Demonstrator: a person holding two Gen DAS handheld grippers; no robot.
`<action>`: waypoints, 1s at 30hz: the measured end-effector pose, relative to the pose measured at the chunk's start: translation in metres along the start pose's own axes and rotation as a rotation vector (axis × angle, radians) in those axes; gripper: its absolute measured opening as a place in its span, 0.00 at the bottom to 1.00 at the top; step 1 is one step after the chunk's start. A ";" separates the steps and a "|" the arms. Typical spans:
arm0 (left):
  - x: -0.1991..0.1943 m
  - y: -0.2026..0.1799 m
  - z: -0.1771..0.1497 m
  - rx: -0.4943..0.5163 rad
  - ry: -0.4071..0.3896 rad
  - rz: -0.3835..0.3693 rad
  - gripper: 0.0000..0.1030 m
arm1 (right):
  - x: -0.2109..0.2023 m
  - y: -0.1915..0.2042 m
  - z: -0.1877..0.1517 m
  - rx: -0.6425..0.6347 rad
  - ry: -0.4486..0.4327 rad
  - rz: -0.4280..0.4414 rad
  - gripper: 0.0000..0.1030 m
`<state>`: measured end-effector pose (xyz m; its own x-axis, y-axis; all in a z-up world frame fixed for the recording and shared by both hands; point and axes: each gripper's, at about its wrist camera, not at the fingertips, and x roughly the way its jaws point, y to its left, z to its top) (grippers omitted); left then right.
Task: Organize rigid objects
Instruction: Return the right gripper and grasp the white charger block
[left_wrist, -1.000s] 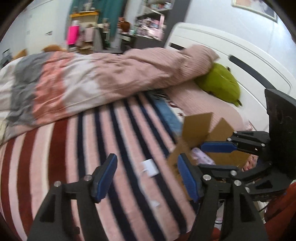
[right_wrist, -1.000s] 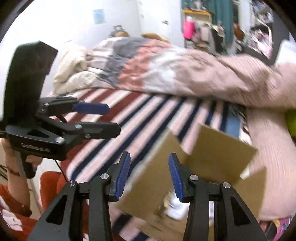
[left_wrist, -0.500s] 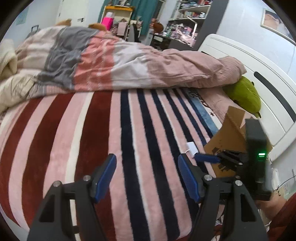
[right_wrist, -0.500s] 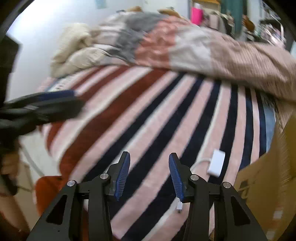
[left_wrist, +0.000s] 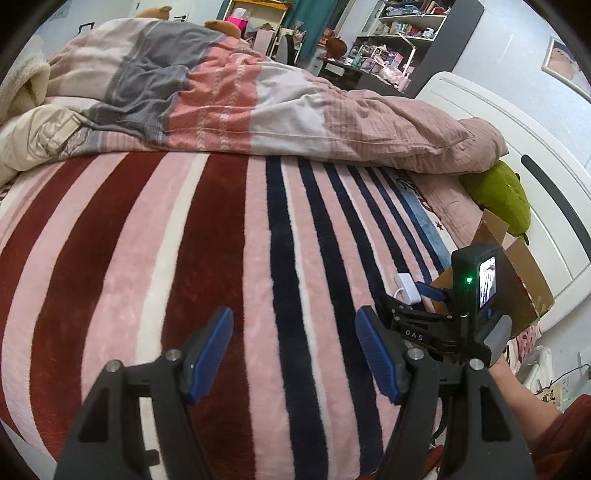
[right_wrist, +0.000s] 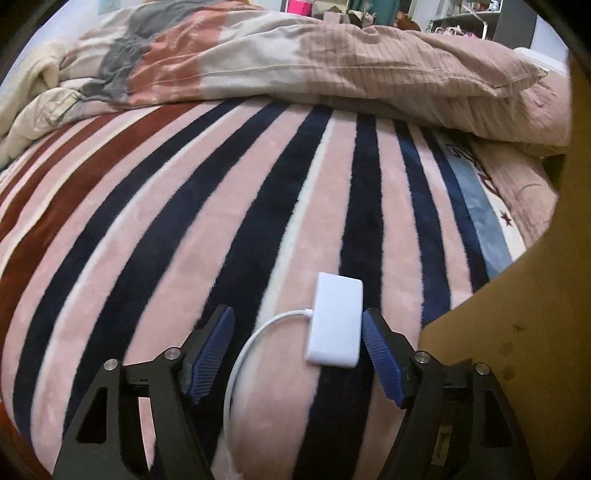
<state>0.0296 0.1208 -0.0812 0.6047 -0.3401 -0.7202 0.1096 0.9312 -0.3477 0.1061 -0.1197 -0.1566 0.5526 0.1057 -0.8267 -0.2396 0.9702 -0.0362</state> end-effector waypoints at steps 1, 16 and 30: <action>0.000 0.001 0.000 -0.001 0.002 0.002 0.64 | 0.001 0.000 0.000 0.002 -0.002 -0.004 0.66; -0.001 -0.004 0.003 0.010 0.003 0.000 0.64 | -0.017 0.026 -0.006 -0.166 -0.079 0.064 0.25; -0.001 -0.011 0.001 0.010 0.018 0.017 0.64 | -0.024 0.033 -0.021 -0.186 -0.024 0.321 0.52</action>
<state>0.0288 0.1110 -0.0765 0.5925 -0.3261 -0.7366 0.1068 0.9381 -0.3294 0.0683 -0.0946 -0.1498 0.4438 0.4050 -0.7994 -0.5437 0.8308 0.1191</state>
